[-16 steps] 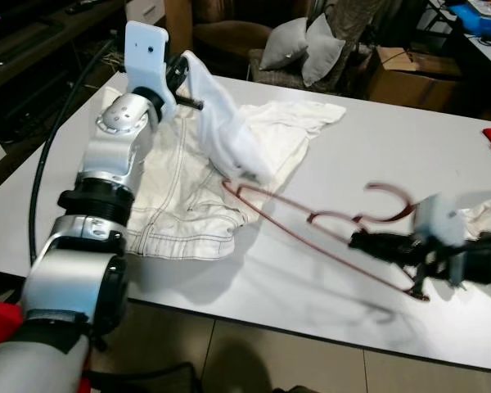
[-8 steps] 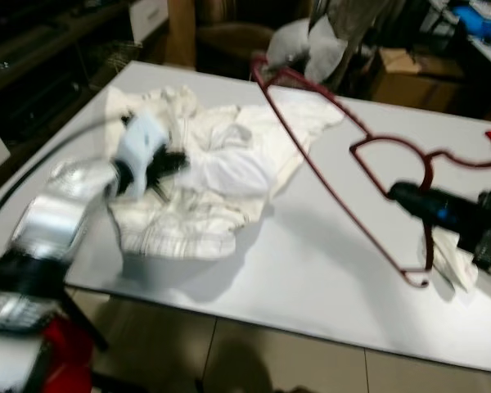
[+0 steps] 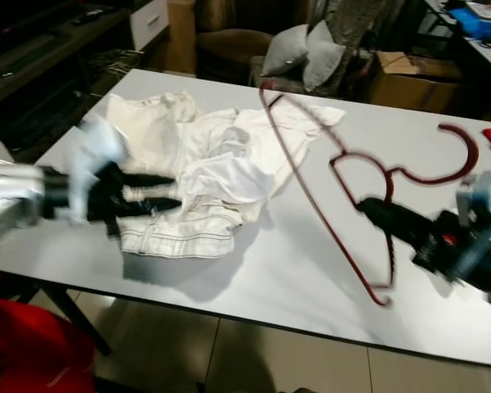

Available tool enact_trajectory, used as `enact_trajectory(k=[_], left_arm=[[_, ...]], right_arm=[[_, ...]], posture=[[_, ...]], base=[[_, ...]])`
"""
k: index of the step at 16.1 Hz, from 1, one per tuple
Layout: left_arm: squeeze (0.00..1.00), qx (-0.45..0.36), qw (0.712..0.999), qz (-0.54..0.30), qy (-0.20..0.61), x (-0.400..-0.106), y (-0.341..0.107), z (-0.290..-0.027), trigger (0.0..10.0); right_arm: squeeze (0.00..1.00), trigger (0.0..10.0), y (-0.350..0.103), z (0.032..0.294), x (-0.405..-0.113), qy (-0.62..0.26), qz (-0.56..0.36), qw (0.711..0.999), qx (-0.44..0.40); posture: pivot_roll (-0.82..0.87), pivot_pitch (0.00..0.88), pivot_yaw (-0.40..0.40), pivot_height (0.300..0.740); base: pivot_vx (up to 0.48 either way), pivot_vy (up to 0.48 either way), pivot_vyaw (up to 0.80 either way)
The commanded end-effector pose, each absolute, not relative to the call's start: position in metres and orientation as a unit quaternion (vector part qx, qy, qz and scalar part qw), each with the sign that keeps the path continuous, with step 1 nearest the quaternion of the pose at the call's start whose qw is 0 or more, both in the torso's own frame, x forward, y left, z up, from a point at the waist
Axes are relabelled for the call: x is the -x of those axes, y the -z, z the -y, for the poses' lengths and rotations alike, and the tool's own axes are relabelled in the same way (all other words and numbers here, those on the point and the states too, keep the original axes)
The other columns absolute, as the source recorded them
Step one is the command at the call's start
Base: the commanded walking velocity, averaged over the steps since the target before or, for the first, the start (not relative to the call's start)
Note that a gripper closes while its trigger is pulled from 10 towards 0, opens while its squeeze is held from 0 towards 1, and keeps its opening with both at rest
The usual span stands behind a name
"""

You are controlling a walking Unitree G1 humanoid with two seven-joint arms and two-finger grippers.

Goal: Hang hanger

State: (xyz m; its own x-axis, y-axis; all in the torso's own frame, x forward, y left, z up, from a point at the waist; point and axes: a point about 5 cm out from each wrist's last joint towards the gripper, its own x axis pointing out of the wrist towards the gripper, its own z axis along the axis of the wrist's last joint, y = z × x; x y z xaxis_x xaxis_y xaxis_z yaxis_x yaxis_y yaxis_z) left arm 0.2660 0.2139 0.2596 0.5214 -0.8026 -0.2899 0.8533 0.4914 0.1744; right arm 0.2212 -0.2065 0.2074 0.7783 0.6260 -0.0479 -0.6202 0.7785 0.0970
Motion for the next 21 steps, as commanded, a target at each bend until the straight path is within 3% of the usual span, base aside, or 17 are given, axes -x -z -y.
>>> enact_trajectory(k=[1, 2, 3, 6, 9, 12, 21], left_arm=[[1.0, -0.136, 0.877, -0.047, 0.459, -0.269, -0.271, -0.211, 10.0], [0.55, -0.102, 0.904, -0.004, 0.415, -0.28, -0.274, -0.204, 10.0], [0.0, -0.065, 0.928, 0.029, 0.366, -0.29, -0.269, -0.193, 10.0], [0.0, 0.038, 0.949, 0.052, 0.309, -0.294, -0.235, -0.153, 10.0], [0.0, -0.064, 0.965, 0.012, 0.255, -0.29, -0.194, -0.135, 10.0], [0.0, -0.032, 0.978, 0.005, 0.207, -0.289, -0.182, -0.134, 10.0], [0.0, -0.047, 0.98, 0.0, 0.196, -0.282, -0.168, -0.124, 10.0]], right_arm=[[0.0, 10.0, -0.214, 0.202, -0.226, -0.298, -0.02, 0.954, -0.022], [0.0, 10.0, -0.215, 0.196, -0.232, -0.264, -0.009, 0.964, -0.012], [0.0, 10.0, -0.214, 0.191, -0.237, -0.219, -0.004, 0.975, -0.029], [0.0, 10.0, -0.198, 0.202, -0.243, -0.018, 0.006, 0.998, -0.06], [0.0, 10.0, -0.192, 0.19, -0.234, -0.002, -0.001, 1.0, -0.004], [0.0, 10.0, -0.183, 0.18, -0.23, 0.012, 0.005, 1.0, -0.01], [0.0, 10.0, -0.179, 0.155, -0.238, -0.013, 0.028, 0.999, -0.024]], posture=[[0.05, 0.001, -0.04, 0.74], [0.04, 0.0, -0.042, 0.74], [0.04, 0.0, -0.043, 0.74], [0.03, 0.0, -0.042, 0.74], [0.01, 0.0, -0.025, 0.74], [0.01, 0.0, -0.034, 0.74], [0.01, 0.002, -0.069, 0.74]], base=[[0.0, 0.0, 0.0], [0.0, 0.0, 0.0], [0.0, 0.0, 0.0], [0.0, 0.0, 0.0], [0.0, -0.125, 0.0], [0.0, -0.48, 0.0], [0.0, -0.48, 0.0]])
